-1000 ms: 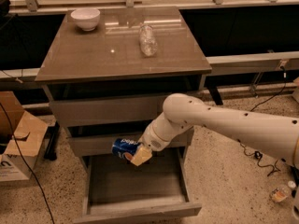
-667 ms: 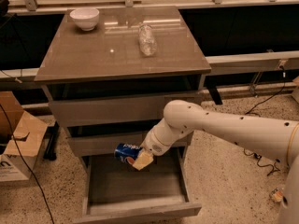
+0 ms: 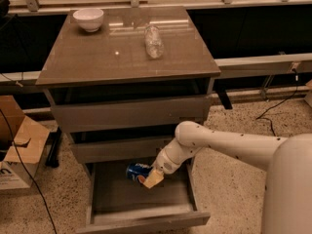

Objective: Place pepsi can into bottom drawer

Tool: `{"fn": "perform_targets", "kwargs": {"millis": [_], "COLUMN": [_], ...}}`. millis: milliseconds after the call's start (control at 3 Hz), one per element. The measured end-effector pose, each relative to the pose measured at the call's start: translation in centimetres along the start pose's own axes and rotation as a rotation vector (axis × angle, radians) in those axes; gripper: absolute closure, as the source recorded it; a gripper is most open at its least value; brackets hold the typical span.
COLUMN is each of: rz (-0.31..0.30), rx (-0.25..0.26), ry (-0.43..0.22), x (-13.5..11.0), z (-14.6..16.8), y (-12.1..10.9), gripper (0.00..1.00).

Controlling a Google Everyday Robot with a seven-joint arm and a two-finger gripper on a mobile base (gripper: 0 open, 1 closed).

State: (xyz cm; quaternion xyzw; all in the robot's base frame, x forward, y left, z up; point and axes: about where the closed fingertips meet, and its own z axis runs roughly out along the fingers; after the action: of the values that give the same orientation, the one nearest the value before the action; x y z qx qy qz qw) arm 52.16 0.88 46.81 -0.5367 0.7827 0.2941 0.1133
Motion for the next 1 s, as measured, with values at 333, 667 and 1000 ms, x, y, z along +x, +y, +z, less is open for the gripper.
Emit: {"fn": "perform_targets", "kwargs": {"millis": [333, 667, 1000], "rz": [0.094, 0.095, 0.112], "rx": [-0.054, -0.056, -0.062], "ry": [-0.013, -0.012, 0.019], "x": [4.0, 4.1, 4.7], "z": [4.2, 4.3, 6.3], "y": [-1.6, -1.6, -2.6], "gripper": [1.00, 1.00, 1.00]}}
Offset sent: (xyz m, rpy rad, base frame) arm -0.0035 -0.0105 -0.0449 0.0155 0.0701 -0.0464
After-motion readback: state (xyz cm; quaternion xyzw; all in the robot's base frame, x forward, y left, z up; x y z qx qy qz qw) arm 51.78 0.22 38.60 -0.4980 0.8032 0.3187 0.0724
